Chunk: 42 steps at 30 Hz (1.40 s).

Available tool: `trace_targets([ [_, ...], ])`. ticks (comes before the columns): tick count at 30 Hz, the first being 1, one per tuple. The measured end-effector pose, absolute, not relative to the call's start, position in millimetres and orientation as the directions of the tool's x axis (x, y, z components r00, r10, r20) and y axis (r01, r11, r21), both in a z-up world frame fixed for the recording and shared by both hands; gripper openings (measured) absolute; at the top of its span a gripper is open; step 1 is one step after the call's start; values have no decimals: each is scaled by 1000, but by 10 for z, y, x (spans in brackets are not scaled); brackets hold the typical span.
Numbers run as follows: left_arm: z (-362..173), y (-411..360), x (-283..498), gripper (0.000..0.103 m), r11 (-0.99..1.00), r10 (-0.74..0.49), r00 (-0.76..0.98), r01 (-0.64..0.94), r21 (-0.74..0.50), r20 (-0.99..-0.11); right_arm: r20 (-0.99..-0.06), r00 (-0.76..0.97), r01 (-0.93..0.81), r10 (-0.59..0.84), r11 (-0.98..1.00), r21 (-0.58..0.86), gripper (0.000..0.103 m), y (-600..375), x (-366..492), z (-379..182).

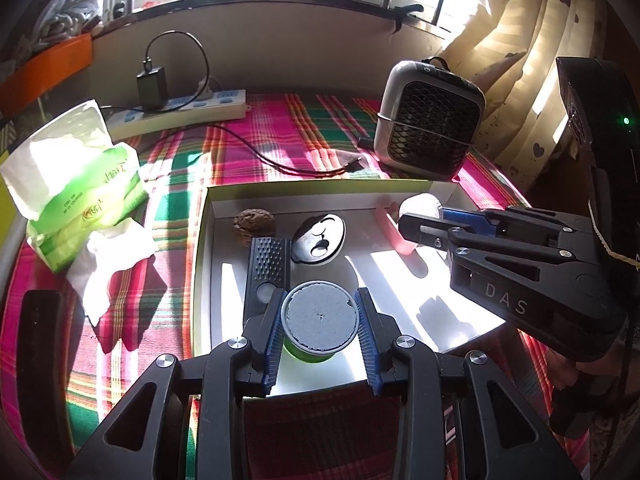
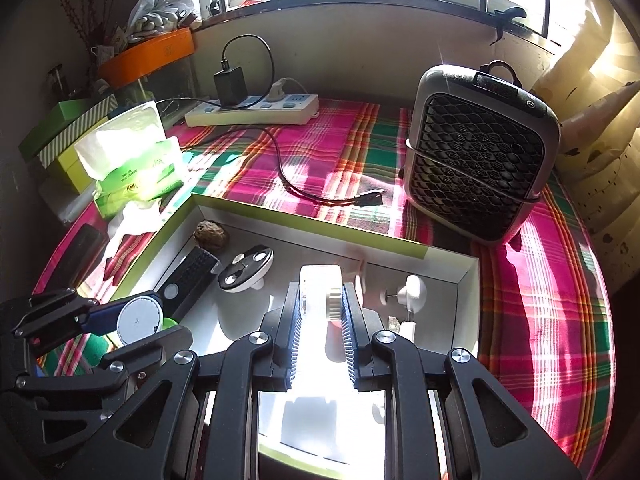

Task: Organize objects
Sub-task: 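Lower the puck into the box and open the left tool while the right tool lowers the jar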

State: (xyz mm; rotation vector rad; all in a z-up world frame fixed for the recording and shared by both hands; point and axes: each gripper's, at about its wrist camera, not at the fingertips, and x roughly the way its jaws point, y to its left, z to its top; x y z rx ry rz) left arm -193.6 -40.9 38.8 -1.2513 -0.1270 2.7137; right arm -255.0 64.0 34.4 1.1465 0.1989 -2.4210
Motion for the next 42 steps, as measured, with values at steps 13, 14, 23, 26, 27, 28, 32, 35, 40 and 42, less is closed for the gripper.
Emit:
trace_targets([
  [13,344,-370,-2053,31,-987,160,-648,-113,-115,-745,-784,-515,486,-347,-871,66,20,498,-2754,209],
  [14,343,-365,-2053,31,-987,158,-649,-114,-110,-744,-783,-516,489,-348,-870,64,20,484,-2761,210],
  [23,346,-338,-2044,31,-986,165,-651,-129,-106,-741,-787,-506,520,-353,-853,48,20,372,-2784,204],
  [26,318,-316,-2053,31,-986,160,-647,-133,-96,-745,-795,-490,531,-357,-846,53,20,347,-2802,182],
  [27,309,-318,-2060,31,-986,162,-644,-132,-100,-748,-797,-491,530,-352,-847,46,20,338,-2805,176],
  [28,298,-322,-2071,31,-987,160,-641,-128,-102,-751,-798,-492,529,-348,-847,43,20,332,-2810,171],
  [32,287,-325,-2088,31,-987,157,-641,-124,-101,-751,-800,-493,529,-341,-848,36,20,318,-2824,167],
  [35,289,-323,-2093,31,-987,157,-639,-121,-103,-753,-806,-489,530,-333,-847,28,20,293,-2841,150],
  [40,292,-325,-2100,31,-986,162,-635,-126,-106,-755,-813,-479,533,-331,-845,29,20,295,-2867,126],
  [42,277,-328,-2109,31,-986,165,-627,-123,-112,-761,-817,-475,535,-327,-845,27,20,292,-2872,120],
])
